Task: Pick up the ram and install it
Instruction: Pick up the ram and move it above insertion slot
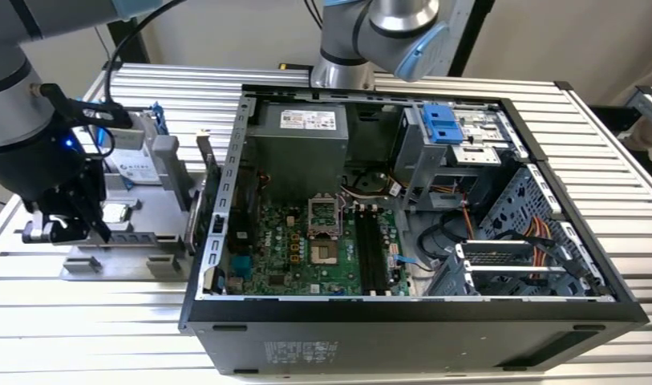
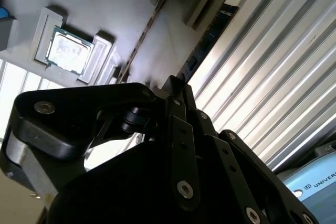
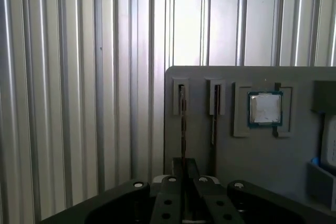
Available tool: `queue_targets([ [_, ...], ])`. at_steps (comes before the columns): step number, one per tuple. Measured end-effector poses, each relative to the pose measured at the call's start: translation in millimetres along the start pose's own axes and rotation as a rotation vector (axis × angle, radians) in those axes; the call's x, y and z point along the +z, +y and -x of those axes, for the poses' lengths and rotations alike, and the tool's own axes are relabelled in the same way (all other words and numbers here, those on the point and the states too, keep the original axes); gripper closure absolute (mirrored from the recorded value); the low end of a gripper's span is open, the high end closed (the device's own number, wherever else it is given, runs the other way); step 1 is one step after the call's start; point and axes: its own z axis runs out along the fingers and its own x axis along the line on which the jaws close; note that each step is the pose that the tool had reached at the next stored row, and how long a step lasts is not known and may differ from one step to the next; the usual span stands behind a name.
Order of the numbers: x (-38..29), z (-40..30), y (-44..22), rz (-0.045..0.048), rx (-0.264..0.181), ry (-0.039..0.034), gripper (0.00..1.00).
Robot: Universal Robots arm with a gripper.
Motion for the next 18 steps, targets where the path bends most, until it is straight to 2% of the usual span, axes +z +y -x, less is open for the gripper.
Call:
queue_targets([
  [15,-14.2,-0.3,0.0,-0.0014,0.0,0.0,1.0],
  [16,-17.4,-0.4,0.0,-0.0014,0.0,0.0,1.0],
  [18,-19.0,-0.4,0.0,-0.0015,0.0,0.0,1.0],
])
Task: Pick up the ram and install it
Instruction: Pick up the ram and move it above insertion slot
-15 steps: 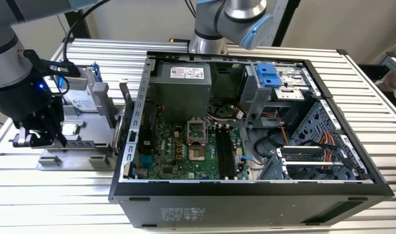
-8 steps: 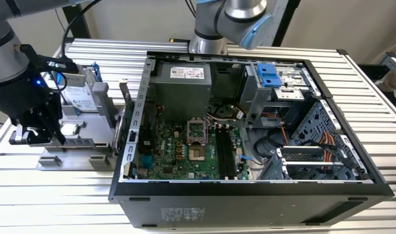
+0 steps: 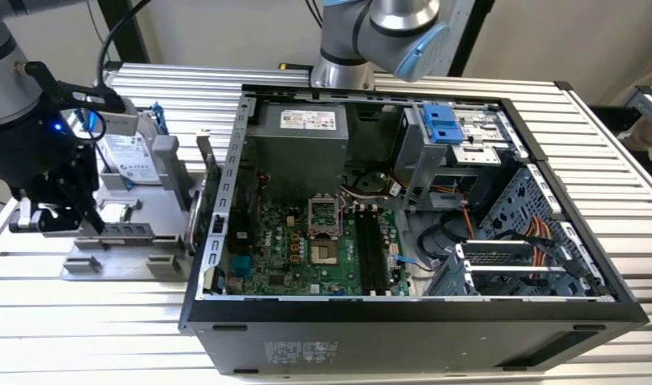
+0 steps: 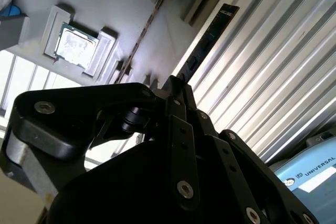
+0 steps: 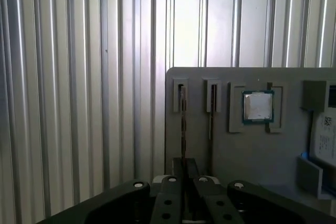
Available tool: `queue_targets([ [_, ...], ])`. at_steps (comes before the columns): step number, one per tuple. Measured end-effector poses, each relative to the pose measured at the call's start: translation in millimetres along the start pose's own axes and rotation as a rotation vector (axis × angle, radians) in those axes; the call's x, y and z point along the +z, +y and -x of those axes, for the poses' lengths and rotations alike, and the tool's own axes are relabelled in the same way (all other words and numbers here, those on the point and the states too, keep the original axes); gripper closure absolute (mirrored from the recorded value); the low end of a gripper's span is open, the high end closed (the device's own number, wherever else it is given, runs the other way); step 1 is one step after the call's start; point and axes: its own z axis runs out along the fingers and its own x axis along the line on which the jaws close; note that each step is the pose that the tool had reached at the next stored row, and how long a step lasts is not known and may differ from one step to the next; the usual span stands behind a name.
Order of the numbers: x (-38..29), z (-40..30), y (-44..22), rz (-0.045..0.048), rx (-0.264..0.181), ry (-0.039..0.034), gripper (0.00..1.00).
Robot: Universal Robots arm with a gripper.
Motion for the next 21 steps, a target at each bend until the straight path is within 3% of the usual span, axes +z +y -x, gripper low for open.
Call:
queue_targets([
  [10,-7.7,-0.2,-0.3,0.0,0.0,0.0,1.0],
  [21,-20.5,-0.5,-0.7,0.0001,0.0,0.0001,1.0],
])
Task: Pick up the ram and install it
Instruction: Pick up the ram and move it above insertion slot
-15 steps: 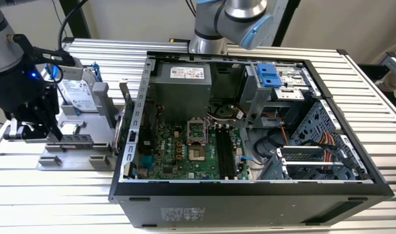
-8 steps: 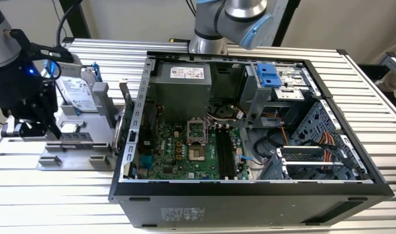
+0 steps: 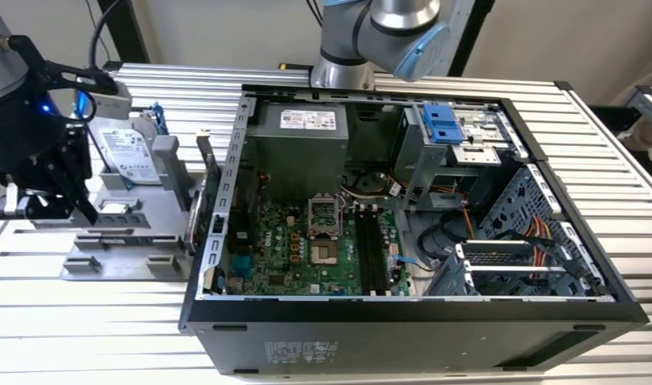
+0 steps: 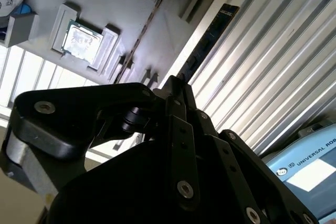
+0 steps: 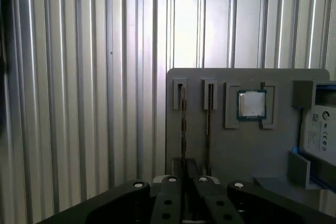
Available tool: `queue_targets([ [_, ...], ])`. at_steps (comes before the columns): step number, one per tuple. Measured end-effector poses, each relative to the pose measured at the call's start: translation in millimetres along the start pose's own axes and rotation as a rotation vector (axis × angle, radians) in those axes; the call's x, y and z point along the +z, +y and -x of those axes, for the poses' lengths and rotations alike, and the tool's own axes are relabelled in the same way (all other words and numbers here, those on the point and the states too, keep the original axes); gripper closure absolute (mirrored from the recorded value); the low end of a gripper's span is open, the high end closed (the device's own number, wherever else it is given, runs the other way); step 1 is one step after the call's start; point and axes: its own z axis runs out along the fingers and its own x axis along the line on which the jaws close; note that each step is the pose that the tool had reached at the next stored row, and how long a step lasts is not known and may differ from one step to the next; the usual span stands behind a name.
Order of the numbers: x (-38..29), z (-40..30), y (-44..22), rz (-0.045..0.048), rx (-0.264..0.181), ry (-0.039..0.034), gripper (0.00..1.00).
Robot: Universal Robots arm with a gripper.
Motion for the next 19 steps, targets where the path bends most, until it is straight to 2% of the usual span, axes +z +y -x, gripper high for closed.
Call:
queue_targets([
  [19,-19.7,-0.5,-0.7,-0.0002,0.0,-0.0001,1.0],
])
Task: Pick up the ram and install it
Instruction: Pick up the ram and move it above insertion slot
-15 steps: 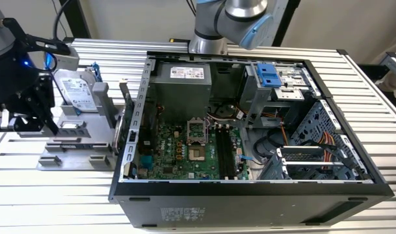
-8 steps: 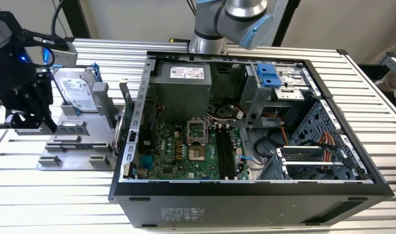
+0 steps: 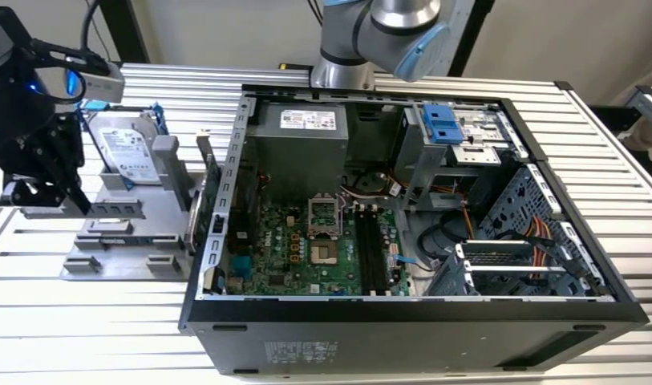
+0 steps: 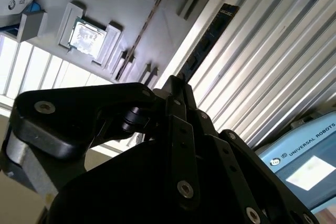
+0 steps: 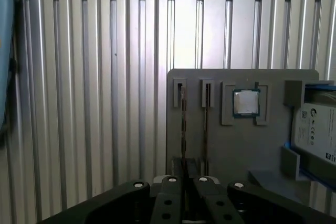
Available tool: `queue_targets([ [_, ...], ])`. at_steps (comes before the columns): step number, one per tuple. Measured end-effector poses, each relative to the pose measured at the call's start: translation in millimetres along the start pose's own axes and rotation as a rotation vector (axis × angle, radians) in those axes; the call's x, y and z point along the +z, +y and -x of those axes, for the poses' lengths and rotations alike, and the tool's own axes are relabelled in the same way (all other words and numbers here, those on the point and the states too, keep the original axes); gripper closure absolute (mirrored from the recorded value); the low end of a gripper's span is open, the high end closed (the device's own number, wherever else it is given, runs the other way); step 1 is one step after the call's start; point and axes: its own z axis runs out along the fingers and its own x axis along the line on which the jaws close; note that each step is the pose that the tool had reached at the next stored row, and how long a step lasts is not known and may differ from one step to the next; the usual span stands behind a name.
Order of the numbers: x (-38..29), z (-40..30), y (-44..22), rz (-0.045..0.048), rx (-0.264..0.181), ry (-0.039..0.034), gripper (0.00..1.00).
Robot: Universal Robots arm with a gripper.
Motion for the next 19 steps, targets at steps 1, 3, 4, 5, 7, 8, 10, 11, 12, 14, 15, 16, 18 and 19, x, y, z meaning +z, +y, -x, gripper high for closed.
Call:
queue_targets([
  [1,-1.1,0.0,0.0,0.0,0.0,0.0001,1.0],
  [3,-3.4,-0.1,-0.1,0.0,0.0,0.0,1.0],
  [4,-4.4,-0.1,-0.2,0.0,0.0,0.0,1.0],
  [5,-5.7,-0.1,-0.2,0.0001,0.0,0.0001,1.0],
  [7,-8.1,-0.2,-0.4,0.0001,0.0,0.0,1.0],
  [8,-9.4,-0.3,-0.4,0.0001,0.0,0.0001,1.0],
  [10,-11.8,-0.3,-0.5,0.0001,0.0,0.0001,1.0],
  [11,-13.0,-0.3,-0.5,0.0,0.0,0.0,1.0],
  [12,-14.2,-0.4,-0.6,0.0,0.0,0.0,1.0],
  [14,-16.6,-0.3,-0.6,0.0001,0.001,0.0001,1.0],
  [15,-17.7,-0.4,-0.6,0.0,0.001,0.0,1.0],
  [16,-18.7,-0.4,-0.7,0.0001,0.001,0.0001,1.0],
  [18,-20.4,-0.4,-0.7,0.0001,0.001,0.0001,1.0],
  [19,-21.3,-0.5,-0.8,0.0001,0.001,0.0001,1.0],
])
